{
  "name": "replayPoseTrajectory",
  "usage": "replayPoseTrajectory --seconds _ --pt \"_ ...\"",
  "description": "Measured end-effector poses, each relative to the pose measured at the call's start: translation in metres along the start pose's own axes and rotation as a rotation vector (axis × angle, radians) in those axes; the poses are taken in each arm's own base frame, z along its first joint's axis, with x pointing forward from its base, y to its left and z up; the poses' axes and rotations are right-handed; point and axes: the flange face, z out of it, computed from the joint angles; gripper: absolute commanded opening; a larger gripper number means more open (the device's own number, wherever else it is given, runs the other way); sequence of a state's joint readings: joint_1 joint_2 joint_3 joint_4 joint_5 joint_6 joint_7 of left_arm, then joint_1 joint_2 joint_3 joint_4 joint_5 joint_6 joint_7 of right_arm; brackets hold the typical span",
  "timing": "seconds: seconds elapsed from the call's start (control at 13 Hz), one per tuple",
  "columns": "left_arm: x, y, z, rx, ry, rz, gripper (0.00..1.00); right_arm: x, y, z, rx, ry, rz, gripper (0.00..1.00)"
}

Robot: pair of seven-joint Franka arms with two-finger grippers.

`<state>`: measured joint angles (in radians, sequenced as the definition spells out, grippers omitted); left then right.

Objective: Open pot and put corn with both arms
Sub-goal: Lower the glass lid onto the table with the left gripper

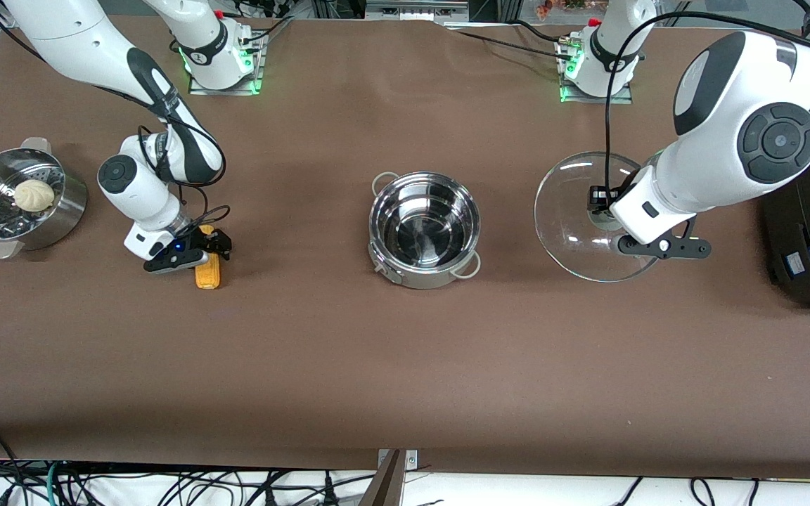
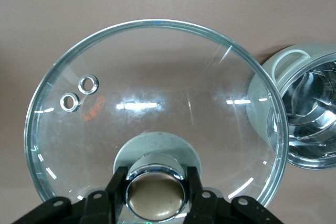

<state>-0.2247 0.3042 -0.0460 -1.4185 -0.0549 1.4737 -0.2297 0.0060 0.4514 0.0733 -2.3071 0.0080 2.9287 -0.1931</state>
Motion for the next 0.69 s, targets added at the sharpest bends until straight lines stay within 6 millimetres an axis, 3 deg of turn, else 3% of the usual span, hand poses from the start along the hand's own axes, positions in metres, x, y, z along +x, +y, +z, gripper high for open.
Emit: replayPoseTrajectory --seconds 0.31,0.54,0.69 --pt "0.007 0.0 0.015 0.004 -0.024 -0.002 0.2 0.0 0.0 0.0 0.0 0.0 -0.001 0.99" --pt "0.008 0.0 0.014 0.007 -0.019 0.0 0.2 0.002 0.004 -0.021 -0.009 0.012 -0.006 0.99" --pt "0.037 -0.034 0.04 0.064 0.025 0.042 0.2 0.003 0.005 -0.031 -0.011 0.014 -0.006 0.99"
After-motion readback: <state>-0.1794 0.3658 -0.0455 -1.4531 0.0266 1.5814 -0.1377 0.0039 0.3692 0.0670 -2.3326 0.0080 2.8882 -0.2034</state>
